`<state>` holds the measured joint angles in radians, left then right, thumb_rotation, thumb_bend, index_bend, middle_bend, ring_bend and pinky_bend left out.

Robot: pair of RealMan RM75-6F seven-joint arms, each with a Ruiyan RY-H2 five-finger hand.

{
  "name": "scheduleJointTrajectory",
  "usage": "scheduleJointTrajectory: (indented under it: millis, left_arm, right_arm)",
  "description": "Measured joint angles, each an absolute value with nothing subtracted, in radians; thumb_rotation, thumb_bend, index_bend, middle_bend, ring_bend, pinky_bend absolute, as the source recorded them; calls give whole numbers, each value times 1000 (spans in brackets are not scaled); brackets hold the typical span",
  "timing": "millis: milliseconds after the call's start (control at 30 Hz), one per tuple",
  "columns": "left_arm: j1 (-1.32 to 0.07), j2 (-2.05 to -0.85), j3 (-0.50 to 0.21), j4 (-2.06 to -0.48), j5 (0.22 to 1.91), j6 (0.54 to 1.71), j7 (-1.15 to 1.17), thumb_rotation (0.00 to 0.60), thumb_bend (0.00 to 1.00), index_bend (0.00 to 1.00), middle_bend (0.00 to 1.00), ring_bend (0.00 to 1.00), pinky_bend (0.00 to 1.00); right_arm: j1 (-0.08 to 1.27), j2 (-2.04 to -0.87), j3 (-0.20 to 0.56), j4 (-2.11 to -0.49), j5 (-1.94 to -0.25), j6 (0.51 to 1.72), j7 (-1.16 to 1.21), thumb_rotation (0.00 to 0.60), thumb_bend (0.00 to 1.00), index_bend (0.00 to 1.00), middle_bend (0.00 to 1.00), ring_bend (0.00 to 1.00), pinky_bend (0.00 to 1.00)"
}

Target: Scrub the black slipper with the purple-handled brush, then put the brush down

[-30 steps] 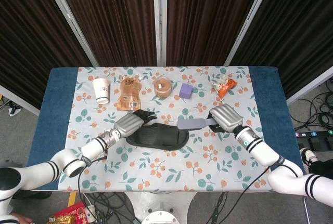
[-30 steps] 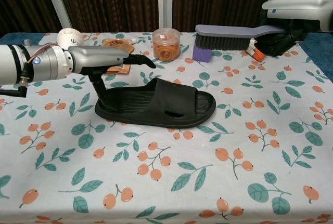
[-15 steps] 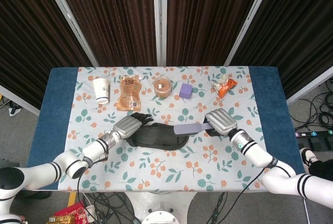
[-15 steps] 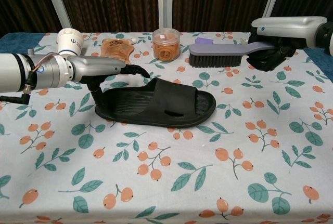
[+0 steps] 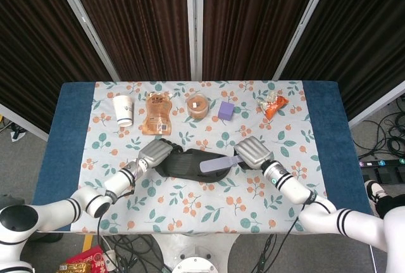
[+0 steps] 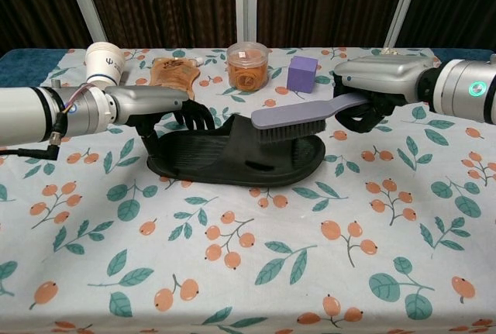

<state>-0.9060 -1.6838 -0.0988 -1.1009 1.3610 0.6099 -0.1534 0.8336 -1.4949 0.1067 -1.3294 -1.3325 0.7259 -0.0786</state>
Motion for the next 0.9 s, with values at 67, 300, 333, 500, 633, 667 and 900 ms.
scheduleJointTrajectory:
  millis: [67,300,333,500,633,667,900]
  left_arm:
    - [-906,-1687,-98,-1099,1358,611,-154,600,159,368,457,308,261]
    - [-907,-1683,-96,-1107,1356,615,-155,600,159,368,458,308,260]
    - [-907,-1680,-95,-1111,1356,617,-153,600,159,368,458,308,261]
    - [-908,-1677,-94,-1119,1351,618,-145,600,158,368,458,308,260]
    - [-909,-1675,-93,-1127,1346,619,-135,600,158,368,458,308,260]
    - [-909,-1674,-93,-1128,1345,620,-132,600,158,368,458,308,260]
    - [-911,-1669,-93,-1133,1331,612,-125,600,159,367,458,309,260]
  right_arm:
    - [838,-1529,107,-1300,-1327,731,-97,600,808,1000,1000,1000,1000]
    - [843,-1593,102,-1244,-1333,747,-98,600,805,1000,1000,1000,1000]
    - [844,-1601,102,-1233,-1334,750,-102,600,804,1000,1000,1000,1000]
    - [844,-1656,110,-1150,-1330,780,-139,600,798,1000,1000,1000,1000]
    - [842,-1700,133,-1080,-1311,814,-163,600,796,1000,1000,1000,1000]
    - [840,-1711,142,-1059,-1304,828,-169,600,795,1000,1000,1000,1000]
    - [820,-1700,161,-1067,-1319,889,-106,600,790,1000,1000,1000,1000]
